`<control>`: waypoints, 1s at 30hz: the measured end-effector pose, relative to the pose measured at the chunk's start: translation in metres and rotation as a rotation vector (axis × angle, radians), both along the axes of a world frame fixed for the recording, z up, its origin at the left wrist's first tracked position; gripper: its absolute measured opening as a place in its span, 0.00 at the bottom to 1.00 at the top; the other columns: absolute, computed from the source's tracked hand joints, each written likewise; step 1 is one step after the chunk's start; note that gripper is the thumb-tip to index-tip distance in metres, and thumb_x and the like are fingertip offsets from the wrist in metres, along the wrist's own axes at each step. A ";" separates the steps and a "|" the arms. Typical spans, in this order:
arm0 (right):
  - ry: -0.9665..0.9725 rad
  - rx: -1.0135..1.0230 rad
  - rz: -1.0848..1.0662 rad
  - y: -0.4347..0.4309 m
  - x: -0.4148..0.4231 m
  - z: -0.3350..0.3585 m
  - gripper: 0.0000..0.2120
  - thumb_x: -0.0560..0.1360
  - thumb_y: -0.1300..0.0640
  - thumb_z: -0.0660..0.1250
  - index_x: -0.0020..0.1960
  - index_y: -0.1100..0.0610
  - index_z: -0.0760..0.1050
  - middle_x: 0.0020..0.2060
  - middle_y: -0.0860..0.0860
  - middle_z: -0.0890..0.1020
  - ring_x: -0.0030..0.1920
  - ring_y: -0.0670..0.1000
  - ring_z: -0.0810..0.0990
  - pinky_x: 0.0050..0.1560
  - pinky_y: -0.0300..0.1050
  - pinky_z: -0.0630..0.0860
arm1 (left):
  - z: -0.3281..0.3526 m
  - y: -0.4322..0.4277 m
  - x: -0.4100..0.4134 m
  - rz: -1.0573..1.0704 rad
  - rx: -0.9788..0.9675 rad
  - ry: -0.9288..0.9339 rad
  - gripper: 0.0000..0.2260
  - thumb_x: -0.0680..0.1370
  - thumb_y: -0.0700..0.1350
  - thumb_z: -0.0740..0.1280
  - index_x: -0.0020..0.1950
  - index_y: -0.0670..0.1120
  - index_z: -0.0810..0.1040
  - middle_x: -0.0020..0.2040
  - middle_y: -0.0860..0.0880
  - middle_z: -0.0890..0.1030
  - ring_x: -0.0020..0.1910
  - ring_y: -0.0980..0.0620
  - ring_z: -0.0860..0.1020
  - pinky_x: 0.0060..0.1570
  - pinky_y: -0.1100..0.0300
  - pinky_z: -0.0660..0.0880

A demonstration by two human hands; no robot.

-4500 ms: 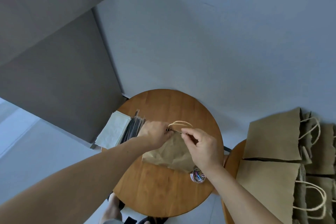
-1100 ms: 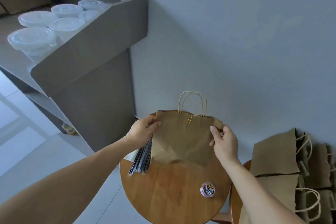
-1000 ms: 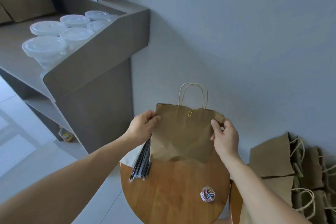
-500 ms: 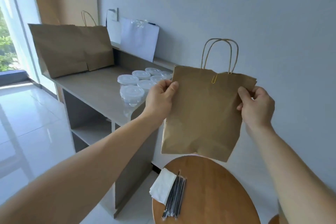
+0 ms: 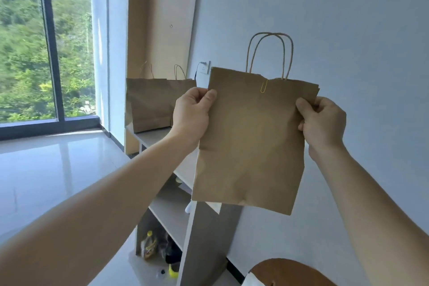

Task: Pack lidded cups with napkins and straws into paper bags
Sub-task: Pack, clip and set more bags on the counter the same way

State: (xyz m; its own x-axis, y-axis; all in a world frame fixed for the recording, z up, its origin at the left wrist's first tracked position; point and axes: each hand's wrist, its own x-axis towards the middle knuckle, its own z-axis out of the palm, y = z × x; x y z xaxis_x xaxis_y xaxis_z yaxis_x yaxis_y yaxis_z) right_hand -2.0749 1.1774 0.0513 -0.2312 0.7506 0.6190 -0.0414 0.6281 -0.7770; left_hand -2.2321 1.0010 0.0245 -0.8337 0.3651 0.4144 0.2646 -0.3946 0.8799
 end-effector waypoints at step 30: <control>-0.276 -0.189 0.293 0.198 -0.460 -0.015 0.07 0.82 0.58 0.59 0.49 0.58 0.74 0.39 0.56 0.79 0.31 0.50 0.77 0.37 0.46 0.77 | -0.017 0.125 -0.399 0.272 -0.487 0.350 0.08 0.78 0.50 0.68 0.43 0.48 0.82 0.38 0.47 0.84 0.39 0.51 0.80 0.37 0.65 0.73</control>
